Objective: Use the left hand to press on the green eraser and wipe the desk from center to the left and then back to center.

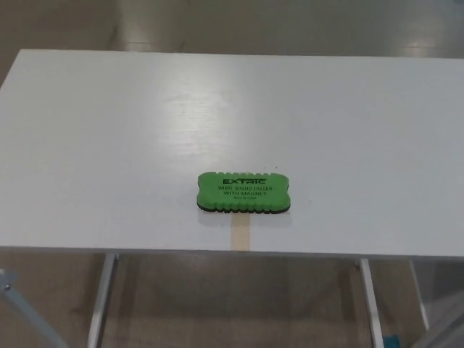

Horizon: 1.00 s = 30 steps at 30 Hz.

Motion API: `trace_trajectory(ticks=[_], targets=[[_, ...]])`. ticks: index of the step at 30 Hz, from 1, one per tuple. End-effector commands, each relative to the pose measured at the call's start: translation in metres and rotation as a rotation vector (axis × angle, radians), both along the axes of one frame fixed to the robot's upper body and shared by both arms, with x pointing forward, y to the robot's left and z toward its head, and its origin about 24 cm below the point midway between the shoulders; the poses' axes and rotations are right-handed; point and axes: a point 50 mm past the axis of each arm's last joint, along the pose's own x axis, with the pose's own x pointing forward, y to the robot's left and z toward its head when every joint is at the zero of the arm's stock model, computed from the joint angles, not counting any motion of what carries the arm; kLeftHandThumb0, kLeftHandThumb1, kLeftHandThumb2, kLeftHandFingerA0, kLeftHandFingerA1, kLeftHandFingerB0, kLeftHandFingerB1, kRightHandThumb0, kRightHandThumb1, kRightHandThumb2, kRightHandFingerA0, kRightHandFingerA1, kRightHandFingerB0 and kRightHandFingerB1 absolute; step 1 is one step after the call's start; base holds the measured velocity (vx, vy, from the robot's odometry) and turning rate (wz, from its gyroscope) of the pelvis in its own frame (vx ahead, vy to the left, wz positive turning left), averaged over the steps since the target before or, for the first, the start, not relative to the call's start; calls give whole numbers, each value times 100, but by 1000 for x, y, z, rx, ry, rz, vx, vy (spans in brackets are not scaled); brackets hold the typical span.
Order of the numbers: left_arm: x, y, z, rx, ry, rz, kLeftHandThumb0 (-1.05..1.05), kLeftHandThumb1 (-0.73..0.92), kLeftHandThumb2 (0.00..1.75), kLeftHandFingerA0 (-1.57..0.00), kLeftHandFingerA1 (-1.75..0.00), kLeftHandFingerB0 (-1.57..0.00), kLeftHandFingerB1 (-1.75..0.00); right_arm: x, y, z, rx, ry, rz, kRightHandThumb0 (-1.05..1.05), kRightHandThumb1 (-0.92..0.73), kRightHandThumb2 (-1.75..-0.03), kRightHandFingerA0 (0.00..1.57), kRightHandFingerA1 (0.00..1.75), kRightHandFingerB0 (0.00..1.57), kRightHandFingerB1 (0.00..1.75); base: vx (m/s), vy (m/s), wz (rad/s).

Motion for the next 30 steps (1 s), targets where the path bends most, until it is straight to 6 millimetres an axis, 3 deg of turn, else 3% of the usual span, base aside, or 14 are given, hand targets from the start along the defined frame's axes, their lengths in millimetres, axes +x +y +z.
trace_trajectory(ticks=[1,8,9,14,17,18,21,22,27,30], targets=[[-2,-1,1,-22,-44,-11,-25,58,58,-52,-40,-50,-35,-3,-1,2,-15,-47,-26,-34,-63,-60,64,48,56,37,0,0,0],[8,-15,7,-77,-114,-128,-28,57,57,-46,-39,-43,-34,1,13,2,45,-98,5,-34,-64,-60,65,48,55,38,0,0,0],[11,-20,12,-98,-144,-198,-38,50,70,-39,-45,-38,-42,1,18,2,68,-111,31,-34,-65,-60,62,49,55,37,0,0,0],[19,-49,36,-176,-241,-570,-39,47,68,-38,-45,-35,-42,-1,39,3,104,-136,176,-35,-66,-61,60,51,53,37,0,0,0],[23,-64,44,-210,-267,-708,-39,48,68,-37,-45,-35,-41,-4,48,3,102,-143,251,-35,-67,-61,60,50,52,37,0,0,0],[23,-74,49,-222,-282,-785,-40,48,69,-36,-45,-32,-41,-6,52,0,106,-136,275,-42,-56,-85,55,59,45,51,0,0,0],[20,-98,61,-241,-319,-961,-41,49,71,-37,-46,-30,-41,-9,59,-6,108,-104,306,-42,-56,-86,54,60,45,51,0,0,0],[19,-105,63,-251,-325,-1000,-35,59,58,-43,-39,-35,-32,-10,60,-8,99,-91,308,-37,-67,-61,61,50,51,37,0,0,0],[15,-133,72,-328,-335,-1153,-31,60,58,-53,-41,-54,-36,-10,61,-12,86,-59,313,-36,-67,-60,63,54,51,37,0,0,0],[13,-145,75,-379,-339,-1211,-29,60,58,-54,-42,-56,-37,-11,60,-13,108,-55,306,-36,-67,-61,63,55,51,37,0,0,0]])
